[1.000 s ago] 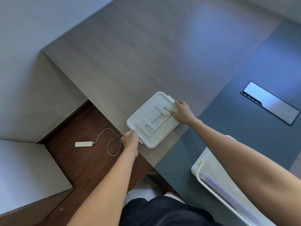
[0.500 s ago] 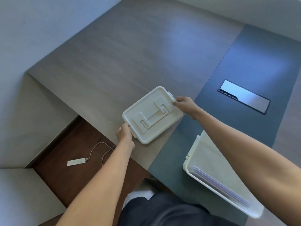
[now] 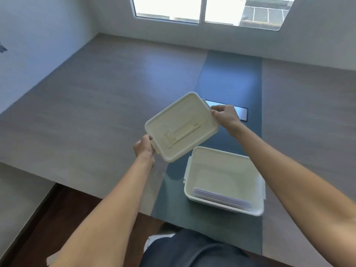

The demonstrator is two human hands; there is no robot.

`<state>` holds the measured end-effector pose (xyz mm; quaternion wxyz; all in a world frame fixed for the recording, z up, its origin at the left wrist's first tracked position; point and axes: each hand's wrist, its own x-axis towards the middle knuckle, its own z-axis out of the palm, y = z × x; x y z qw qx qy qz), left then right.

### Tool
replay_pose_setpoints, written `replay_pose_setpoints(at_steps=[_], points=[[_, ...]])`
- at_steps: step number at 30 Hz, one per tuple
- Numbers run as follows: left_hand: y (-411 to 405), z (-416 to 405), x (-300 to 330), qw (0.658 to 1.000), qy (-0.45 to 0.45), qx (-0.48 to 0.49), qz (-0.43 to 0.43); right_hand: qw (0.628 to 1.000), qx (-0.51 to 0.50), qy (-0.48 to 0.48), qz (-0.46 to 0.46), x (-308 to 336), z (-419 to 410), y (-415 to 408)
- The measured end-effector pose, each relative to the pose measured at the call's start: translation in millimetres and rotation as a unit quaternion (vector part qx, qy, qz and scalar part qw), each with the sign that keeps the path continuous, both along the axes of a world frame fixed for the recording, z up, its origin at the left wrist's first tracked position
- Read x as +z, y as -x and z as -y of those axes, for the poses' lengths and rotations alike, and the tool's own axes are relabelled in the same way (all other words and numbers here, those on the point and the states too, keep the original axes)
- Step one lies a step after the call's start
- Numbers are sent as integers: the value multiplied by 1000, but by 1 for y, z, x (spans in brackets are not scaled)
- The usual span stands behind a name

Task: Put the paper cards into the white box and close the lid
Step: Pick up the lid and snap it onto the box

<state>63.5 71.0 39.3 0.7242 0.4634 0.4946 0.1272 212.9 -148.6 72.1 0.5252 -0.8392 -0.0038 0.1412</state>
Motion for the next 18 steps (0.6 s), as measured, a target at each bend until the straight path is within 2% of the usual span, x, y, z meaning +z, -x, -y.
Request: replay_pose_setpoints(at_steps=[9, 18], points=[[-17, 66, 21, 990, -54, -133, 6, 983, -176, -36, 41, 5, 99, 48], [-9, 92, 11, 972, -97, -215, -5, 964, -263, -15, 32, -11, 146, 105]])
